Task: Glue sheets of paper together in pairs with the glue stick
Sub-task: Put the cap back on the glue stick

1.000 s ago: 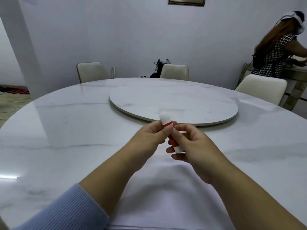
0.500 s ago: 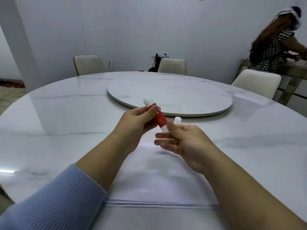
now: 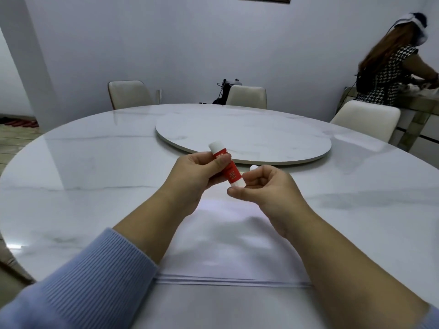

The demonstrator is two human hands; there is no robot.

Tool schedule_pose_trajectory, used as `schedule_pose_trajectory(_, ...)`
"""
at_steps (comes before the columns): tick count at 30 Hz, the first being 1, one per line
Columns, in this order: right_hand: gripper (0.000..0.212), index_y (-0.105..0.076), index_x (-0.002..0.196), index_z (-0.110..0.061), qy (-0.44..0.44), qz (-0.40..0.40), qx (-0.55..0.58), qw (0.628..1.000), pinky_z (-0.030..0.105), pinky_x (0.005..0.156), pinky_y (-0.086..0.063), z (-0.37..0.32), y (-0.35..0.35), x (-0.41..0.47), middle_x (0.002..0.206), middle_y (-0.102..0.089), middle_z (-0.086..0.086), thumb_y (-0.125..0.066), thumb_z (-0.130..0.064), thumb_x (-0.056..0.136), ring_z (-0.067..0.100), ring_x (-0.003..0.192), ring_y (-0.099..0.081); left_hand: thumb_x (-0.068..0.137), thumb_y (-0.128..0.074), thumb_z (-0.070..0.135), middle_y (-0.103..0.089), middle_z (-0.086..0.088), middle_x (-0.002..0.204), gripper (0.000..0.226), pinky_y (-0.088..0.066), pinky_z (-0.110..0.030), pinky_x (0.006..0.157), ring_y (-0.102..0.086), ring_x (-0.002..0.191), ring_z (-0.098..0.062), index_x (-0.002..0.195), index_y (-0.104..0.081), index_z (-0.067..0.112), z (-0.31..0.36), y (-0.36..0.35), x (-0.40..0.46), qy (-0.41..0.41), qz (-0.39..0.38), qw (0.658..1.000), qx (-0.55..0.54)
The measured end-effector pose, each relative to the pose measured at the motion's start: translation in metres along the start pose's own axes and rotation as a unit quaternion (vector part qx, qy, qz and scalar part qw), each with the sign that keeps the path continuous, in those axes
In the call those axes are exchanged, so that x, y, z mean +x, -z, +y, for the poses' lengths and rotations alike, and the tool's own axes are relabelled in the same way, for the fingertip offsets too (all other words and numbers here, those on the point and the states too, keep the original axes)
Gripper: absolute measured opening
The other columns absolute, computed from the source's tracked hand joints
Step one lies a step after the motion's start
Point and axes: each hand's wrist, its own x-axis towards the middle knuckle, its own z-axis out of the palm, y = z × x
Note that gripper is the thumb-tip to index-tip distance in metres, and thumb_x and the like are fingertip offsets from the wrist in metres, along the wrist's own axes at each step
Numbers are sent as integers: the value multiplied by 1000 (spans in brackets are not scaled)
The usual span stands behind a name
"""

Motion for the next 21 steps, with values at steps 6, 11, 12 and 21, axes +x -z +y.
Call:
schedule_pose_trajectory(6,19,-68,89,1,-64,-91,84,990,21,56,-53,-1,2,-2,74,-73,12,-71,-15,80,19,65,-70,60,-71,26,-72,-3,70,27,-56,-22,68,-70,71,-15,77,-72,6,-2,1,-1,-6,-18,1000,13)
schedule_pose_trajectory(11,27,-69,93,-9,-15,-89,-40,995,22,62,-51,0,6,2,75,-72,4,-79,-23,71,15,68,-66,59,-71,26,-73,-2,71,28,-56,-22,69,-70,72,-15,79,-71,6,-1,1,1,-12,-13,1000,20)
schedule_pose_trajectory(12,23,-70,94,-6,-36,-125,27,991,20,60,-52,-3,8,1,79,-75,7,-71,-23,79,16,72,-70,60,-70,26,-73,-2,72,29,-56,-22,69,-70,72,-15,80,-71,5,-1,2,1,-14,-12,1000,17)
schedule_pose_trajectory(21,31,-67,108,-13,-16,-66,15,998,24,68,-47,0,3,3,82,-71,4,-75,-16,77,11,71,-66,60,-70,27,-74,-1,71,31,-56,-22,69,-70,73,-14,82,-70,5,0,3,1,-10,-7,1000,18)
